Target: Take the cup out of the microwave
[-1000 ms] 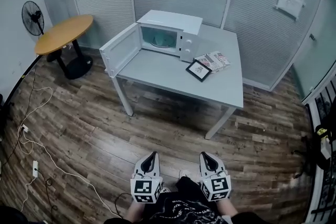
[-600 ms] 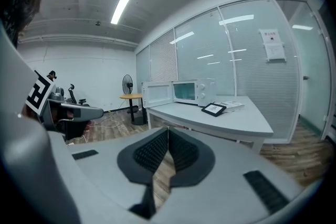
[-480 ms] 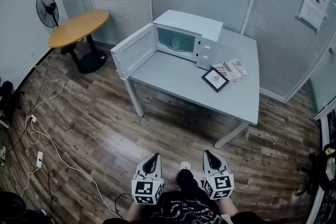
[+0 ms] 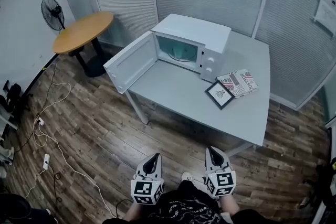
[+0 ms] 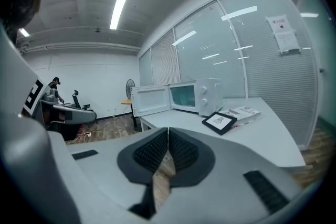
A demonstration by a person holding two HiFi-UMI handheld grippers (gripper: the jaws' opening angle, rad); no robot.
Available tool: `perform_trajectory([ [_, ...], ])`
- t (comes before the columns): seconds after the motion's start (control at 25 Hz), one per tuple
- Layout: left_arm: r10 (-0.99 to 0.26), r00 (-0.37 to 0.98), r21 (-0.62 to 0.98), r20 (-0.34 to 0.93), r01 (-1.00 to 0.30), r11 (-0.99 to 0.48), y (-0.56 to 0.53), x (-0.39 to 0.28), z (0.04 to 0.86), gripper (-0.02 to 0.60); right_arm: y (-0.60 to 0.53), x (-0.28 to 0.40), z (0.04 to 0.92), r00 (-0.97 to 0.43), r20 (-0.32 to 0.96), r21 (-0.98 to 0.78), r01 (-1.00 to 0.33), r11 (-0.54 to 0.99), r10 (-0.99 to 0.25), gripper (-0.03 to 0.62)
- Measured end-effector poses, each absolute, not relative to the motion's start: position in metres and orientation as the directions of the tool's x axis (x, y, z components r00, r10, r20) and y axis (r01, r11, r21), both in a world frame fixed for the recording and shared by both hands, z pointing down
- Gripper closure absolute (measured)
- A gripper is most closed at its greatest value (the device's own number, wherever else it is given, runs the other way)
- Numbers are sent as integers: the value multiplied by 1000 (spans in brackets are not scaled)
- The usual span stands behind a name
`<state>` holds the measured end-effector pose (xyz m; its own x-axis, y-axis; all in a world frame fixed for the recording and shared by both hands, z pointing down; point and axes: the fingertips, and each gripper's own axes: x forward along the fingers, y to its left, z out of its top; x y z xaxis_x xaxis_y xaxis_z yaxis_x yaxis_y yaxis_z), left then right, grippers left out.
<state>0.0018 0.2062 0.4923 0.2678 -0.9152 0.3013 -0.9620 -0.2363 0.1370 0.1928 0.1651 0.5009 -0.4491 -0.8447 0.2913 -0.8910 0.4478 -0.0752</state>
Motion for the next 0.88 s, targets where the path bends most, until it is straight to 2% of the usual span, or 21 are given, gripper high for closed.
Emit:
perform_trajectory([
  [0.16, -913, 260, 186, 315, -960, -209, 172, 16, 501, 575, 129, 206, 502, -468, 290, -74, -881, 468, -835, 589],
  [0.44, -922, 229, 181, 311, -967, -179, 125, 38, 503, 575, 86, 211, 508, -532, 308, -81, -841, 535, -789, 589],
  [0.88, -915, 225, 178, 335, -969, -173, 88, 36, 515, 575, 52, 207, 516, -531, 325, -107, -843, 527, -783, 588],
])
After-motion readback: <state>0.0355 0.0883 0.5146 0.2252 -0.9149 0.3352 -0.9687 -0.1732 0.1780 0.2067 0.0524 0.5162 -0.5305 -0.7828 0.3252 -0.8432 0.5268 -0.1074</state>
